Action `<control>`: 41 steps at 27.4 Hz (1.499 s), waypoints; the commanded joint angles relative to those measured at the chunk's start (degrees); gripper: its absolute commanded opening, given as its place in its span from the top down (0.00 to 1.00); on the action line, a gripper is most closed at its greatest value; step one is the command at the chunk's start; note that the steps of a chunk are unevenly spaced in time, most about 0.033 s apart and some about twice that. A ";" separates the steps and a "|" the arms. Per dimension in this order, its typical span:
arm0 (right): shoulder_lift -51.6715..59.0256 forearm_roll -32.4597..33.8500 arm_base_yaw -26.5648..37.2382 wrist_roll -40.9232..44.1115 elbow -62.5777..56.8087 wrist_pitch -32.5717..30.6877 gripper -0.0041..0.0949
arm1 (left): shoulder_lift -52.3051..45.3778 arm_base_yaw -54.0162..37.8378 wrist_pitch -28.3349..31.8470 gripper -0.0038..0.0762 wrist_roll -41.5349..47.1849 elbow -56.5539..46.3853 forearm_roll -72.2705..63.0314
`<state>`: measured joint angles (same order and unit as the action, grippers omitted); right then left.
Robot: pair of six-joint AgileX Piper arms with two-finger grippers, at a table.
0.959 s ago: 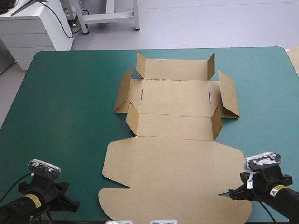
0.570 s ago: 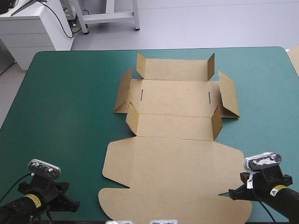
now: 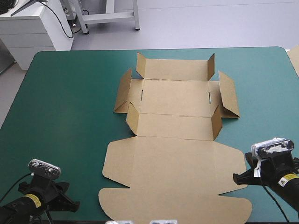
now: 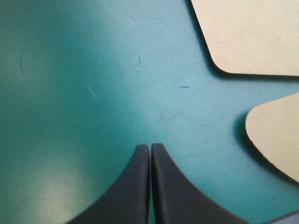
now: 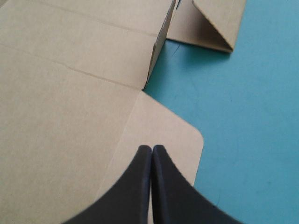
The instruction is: Fold the box
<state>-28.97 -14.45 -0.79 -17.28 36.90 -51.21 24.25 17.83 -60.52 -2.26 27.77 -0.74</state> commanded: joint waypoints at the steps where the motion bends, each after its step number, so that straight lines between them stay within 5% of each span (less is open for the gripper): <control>1: -3.85 0.50 -0.15 -0.21 5.44 4.41 0.98 | 0.42 -0.01 2.51 0.96 0.25 1.70 -0.16; 12: -27.00 -1.85 -0.15 -7.29 22.03 7.37 0.98 | 0.42 -0.01 2.51 0.96 0.25 1.70 -0.16; 20: -43.73 -2.67 -0.15 -3.04 33.56 0.14 0.96 | 0.42 -0.01 2.51 0.96 0.95 1.70 -0.04; 25: -50.78 -7.09 -0.36 -3.30 38.38 -3.78 0.75 | 0.42 -0.01 2.51 0.96 0.95 1.70 -0.04; 29: -53.94 -11.51 -0.36 -4.83 39.44 -3.78 0.43 | 0.42 -0.01 2.51 0.96 0.95 1.70 -0.04; 32: -55.79 -12.41 -0.36 -4.58 39.44 -5.37 0.28 | 0.42 -0.01 2.51 0.96 0.95 1.70 -0.04; 41: -59.89 -12.63 -0.36 -4.11 39.44 -8.89 0.27 | 0.42 -0.01 2.51 0.96 0.95 1.70 -0.04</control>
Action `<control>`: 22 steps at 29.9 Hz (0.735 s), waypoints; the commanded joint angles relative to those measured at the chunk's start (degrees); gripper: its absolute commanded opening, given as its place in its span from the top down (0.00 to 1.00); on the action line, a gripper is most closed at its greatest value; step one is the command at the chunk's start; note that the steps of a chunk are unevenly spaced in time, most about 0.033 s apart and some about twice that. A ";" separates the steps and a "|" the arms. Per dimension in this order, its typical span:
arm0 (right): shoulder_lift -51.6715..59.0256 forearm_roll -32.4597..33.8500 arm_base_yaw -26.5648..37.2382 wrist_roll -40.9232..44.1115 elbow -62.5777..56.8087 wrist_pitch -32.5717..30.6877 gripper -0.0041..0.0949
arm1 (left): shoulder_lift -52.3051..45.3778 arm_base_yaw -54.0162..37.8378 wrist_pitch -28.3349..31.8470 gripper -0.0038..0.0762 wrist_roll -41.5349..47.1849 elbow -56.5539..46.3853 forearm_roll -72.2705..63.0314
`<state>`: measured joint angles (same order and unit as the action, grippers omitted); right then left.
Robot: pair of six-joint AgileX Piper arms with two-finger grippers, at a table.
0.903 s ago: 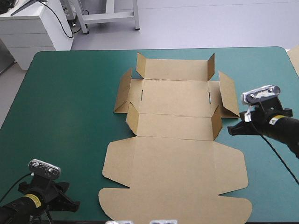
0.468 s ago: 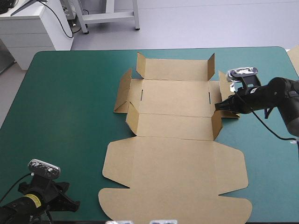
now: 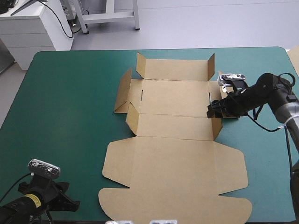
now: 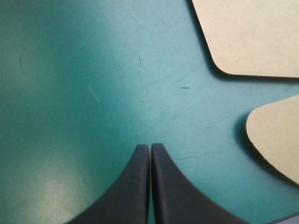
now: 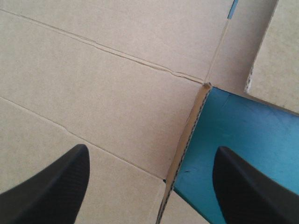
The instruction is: Fold the box
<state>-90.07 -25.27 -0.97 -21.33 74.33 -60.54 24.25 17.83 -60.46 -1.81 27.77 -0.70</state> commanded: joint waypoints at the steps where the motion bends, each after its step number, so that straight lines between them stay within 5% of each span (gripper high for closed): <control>1: 0.81 -1.80 -0.18 -0.06 2.01 0.43 0.27 | 0.42 -0.01 2.46 0.96 0.49 1.70 -0.09; 11: -0.89 -0.99 -0.18 -0.06 2.11 0.05 0.29 | 0.42 -0.01 2.46 0.96 0.49 1.70 -0.09; 18: -0.98 -0.17 -0.18 -0.33 2.11 0.34 0.48 | 0.42 -0.01 2.46 0.96 0.49 1.70 -0.09; 22: -0.98 -0.06 -0.28 -0.52 2.11 1.39 0.48 | 0.42 -0.01 2.46 0.96 0.49 1.70 -0.09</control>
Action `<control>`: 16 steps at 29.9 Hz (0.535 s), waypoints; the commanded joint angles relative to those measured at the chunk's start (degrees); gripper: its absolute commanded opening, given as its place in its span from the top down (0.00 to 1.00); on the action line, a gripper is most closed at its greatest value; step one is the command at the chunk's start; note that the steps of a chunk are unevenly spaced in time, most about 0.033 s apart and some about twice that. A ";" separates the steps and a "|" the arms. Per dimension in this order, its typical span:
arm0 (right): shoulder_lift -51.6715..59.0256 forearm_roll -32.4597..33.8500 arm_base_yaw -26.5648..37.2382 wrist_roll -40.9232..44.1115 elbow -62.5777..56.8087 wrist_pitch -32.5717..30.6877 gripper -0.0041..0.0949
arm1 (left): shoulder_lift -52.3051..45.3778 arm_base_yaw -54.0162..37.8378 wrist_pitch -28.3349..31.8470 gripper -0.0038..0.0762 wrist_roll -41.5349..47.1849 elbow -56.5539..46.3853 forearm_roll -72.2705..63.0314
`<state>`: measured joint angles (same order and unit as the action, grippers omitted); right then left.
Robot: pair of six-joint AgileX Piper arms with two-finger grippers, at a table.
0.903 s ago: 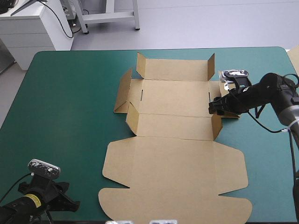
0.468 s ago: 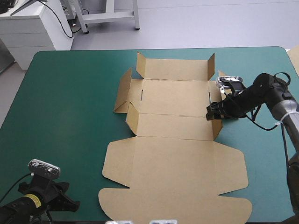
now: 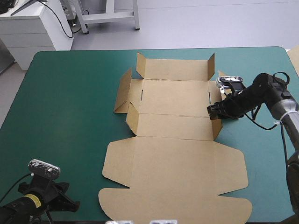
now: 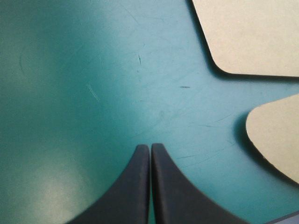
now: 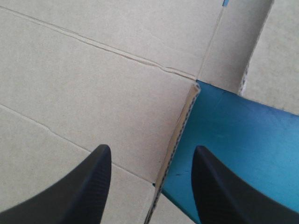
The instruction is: Fold the box
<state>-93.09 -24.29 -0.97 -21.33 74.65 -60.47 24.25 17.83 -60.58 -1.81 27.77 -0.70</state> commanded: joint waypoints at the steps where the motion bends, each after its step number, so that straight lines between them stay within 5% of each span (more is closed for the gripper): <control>1: 2.04 -0.78 -0.56 -0.64 1.80 1.32 0.48 | 0.42 -0.01 2.58 0.96 0.49 1.70 -0.09; 10: 2.04 10.46 -7.13 4.88 1.80 5.54 0.48 | 0.42 -0.01 2.58 0.96 0.49 1.70 -0.09; 16: -0.86 11.90 -7.62 6.95 1.80 2.77 0.48 | 0.42 -0.01 2.48 0.96 0.49 1.70 -0.09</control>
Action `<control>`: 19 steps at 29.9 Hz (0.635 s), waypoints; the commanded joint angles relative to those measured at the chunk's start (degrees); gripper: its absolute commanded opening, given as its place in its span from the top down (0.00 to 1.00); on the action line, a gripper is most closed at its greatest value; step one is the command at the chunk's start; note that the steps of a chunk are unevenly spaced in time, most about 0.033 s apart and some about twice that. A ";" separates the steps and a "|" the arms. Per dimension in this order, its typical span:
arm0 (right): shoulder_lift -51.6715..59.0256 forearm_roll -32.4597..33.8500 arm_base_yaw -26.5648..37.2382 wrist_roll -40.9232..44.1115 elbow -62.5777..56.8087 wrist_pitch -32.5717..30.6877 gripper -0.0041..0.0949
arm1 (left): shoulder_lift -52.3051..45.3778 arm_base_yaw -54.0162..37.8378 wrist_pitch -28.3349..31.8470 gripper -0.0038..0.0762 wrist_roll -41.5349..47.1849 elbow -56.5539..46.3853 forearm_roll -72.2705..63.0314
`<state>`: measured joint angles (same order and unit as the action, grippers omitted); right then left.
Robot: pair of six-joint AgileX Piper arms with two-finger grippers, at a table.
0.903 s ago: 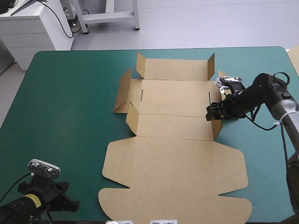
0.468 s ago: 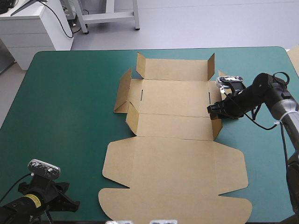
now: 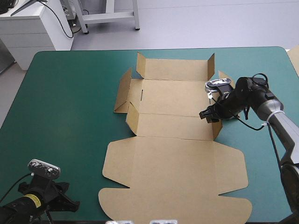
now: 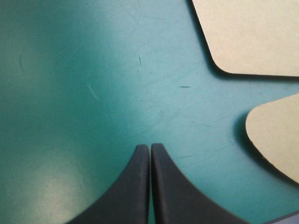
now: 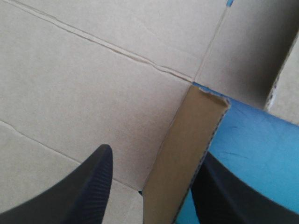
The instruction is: Fold the box
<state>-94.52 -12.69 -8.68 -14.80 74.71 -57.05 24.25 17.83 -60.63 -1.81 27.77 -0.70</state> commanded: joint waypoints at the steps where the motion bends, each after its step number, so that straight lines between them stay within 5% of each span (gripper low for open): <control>1: -0.12 -0.04 0.09 0.41 1.73 -1.16 0.49 | 0.42 -0.01 2.53 0.96 0.49 1.70 -0.09; 5: -2.19 -0.17 0.09 0.85 1.73 -1.17 0.60 | 0.42 -0.01 2.53 0.96 0.22 1.70 -0.09; 10: -2.28 -0.17 0.09 0.22 2.93 -1.90 0.95 | 0.42 -0.01 2.53 0.96 0.22 1.70 -0.09; 19: -2.28 0.11 0.09 -7.00 8.84 -4.79 0.98 | 0.42 -0.01 2.53 0.96 0.22 1.70 -0.09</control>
<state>-99.28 -12.13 -8.70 -16.60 80.30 -61.12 24.25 17.83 -60.63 -1.86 27.77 -0.70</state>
